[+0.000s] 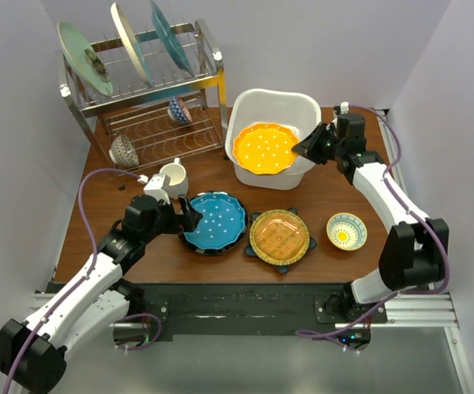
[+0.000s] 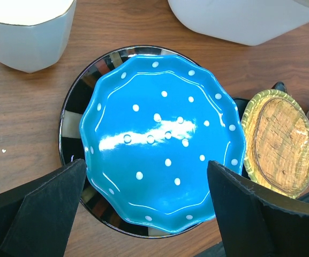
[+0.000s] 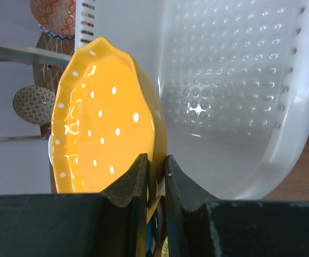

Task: Place the plates into the plastic bin on the countertop
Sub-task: Place the plate in the plastic bin.

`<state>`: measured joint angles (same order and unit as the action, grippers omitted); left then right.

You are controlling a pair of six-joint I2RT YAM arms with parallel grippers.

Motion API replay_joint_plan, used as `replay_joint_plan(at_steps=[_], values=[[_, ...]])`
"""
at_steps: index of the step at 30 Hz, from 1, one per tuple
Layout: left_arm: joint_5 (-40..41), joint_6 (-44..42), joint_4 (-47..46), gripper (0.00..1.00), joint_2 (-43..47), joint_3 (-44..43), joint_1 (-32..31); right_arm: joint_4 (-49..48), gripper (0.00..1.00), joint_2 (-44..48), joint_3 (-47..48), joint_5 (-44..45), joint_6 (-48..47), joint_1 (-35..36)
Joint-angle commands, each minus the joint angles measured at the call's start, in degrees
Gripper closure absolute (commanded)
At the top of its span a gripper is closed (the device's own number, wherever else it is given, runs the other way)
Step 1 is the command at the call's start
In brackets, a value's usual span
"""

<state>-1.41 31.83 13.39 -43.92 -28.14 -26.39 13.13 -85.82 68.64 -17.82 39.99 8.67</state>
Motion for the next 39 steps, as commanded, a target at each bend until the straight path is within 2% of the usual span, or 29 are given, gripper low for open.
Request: replay_joint_plan(at_steps=[1, 7, 39], values=[[-1.05, -1.69, -1.70, 0.00, -0.29, 0.28, -0.15, -11.45, 1.00, -0.48, 5.45, -7.05, 5.10, -1.11], [-1.40, -1.86, -2.05, 0.00, -0.46, 0.46, -0.15, -12.69, 1.00, -3.39, 7.47, -7.85, 7.30, -2.25], [-2.28, -2.04, -3.02, 0.00, -2.05, 0.98, -0.15, -1.00, 1.00, -14.63, 21.27, 4.37, -2.11, -1.90]])
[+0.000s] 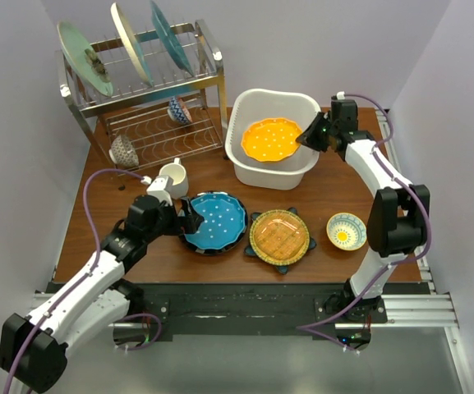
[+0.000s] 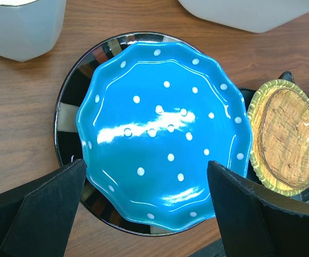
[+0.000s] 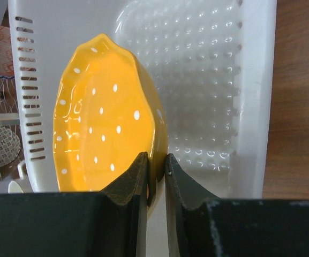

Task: Place the plates into the plastic bin on the countertop
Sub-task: Place the plate in the plastic bin.

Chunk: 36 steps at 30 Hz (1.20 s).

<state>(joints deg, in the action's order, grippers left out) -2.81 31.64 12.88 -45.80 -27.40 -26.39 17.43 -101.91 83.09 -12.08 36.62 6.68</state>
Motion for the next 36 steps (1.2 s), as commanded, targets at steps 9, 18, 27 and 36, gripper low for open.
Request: replay_joint_plan(at_steps=[9, 18, 27, 36], values=[[-0.88, -1.84, -2.60, 0.00, -0.43, 0.24, -0.15, -2.50, 1.00, -2.67, 11.48, 4.16, -2.16, 3.43], [-1.06, -1.93, -2.86, 0.00, -0.52, 0.50, -0.15, 0.14, 1.00, -5.23, 13.85, 9.08, -5.41, 6.15], [-1.15, -1.76, -2.95, 0.00, -0.25, 0.77, -0.24, 1.99, 1.00, -8.13, 15.52, 11.99, -7.88, 8.35], [-0.97, -1.58, -3.13, 0.00, -0.25, 1.12, -0.33, 6.21, 1.00, -12.96, 19.92, 13.21, -10.16, 8.53]])
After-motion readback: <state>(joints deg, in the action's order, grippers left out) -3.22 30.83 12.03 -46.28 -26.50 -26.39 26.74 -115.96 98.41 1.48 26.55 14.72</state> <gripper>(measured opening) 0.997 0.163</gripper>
